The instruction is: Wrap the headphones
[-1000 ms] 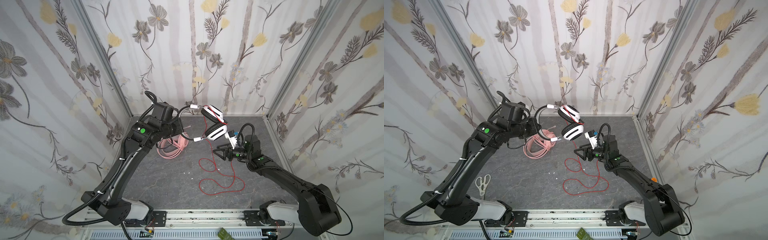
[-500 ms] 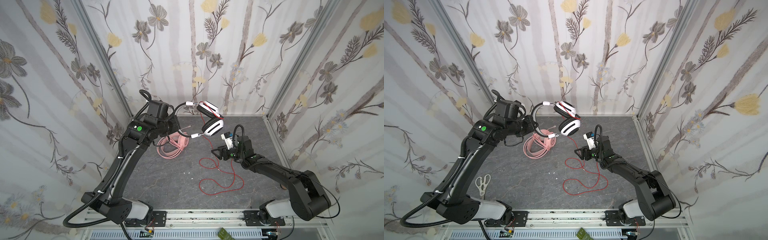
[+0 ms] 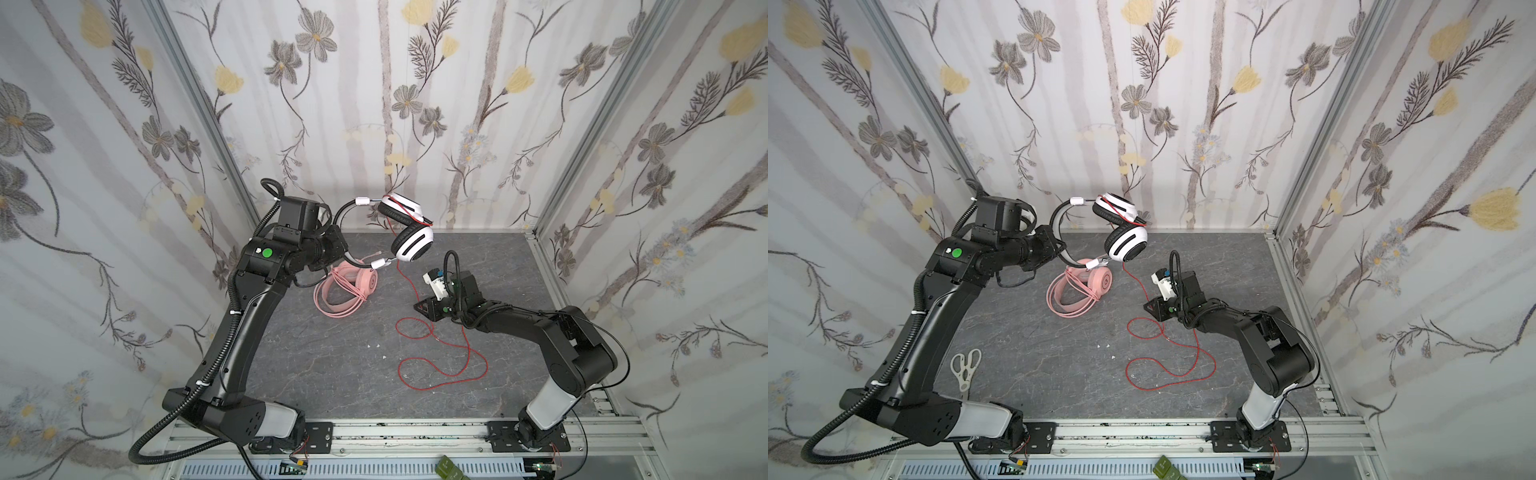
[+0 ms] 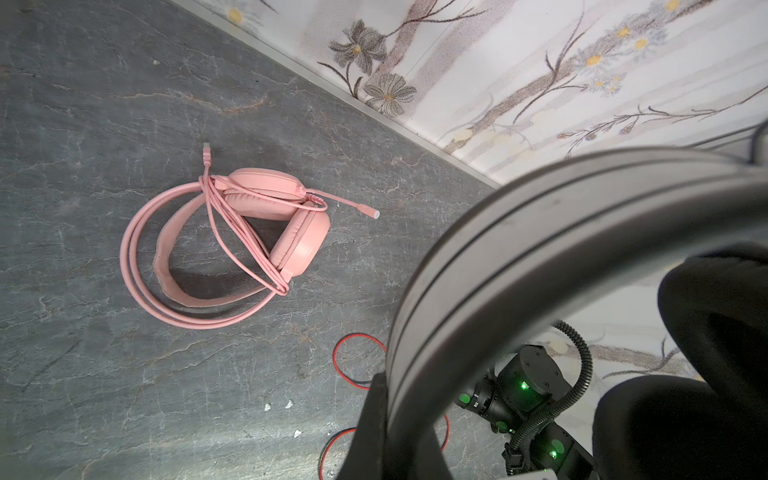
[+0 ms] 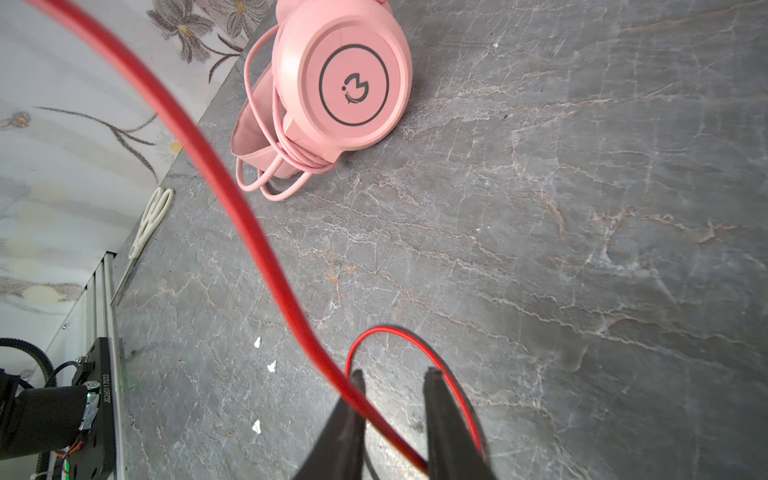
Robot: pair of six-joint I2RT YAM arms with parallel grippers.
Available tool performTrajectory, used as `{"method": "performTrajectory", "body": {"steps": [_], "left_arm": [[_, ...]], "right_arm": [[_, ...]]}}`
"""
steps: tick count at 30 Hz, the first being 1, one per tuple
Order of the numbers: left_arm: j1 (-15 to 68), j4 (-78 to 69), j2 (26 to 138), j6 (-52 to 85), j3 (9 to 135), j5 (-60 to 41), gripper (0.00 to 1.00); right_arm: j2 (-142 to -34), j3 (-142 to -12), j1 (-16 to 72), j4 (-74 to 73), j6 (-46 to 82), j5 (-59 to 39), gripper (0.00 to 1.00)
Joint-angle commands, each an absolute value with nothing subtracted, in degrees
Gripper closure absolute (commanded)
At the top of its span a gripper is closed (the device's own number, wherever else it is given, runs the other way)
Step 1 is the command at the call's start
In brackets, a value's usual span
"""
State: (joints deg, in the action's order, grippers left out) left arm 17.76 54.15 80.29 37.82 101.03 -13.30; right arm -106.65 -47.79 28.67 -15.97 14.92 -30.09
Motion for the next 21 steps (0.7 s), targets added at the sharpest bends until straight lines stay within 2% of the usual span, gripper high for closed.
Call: {"method": "performTrajectory", "body": {"steps": [1,6,21], "left_arm": [[15.6,47.1,79.8,40.8,99.5,-17.9,1.0],[11.4,44.1,80.4,42.6,97.0,-17.5,1.0],[10.0,46.2,82.3,38.3,95.3,0.9,1.0]], "right_arm": [[-105.2,-46.4,29.9,-18.0,14.4,-30.8,0.94],[-99.7,-43.3,33.7,-14.8,13.0,-28.1,0.98],[-78.7,-46.3,52.4,5.0,8.4,-13.1,1.0]]}}
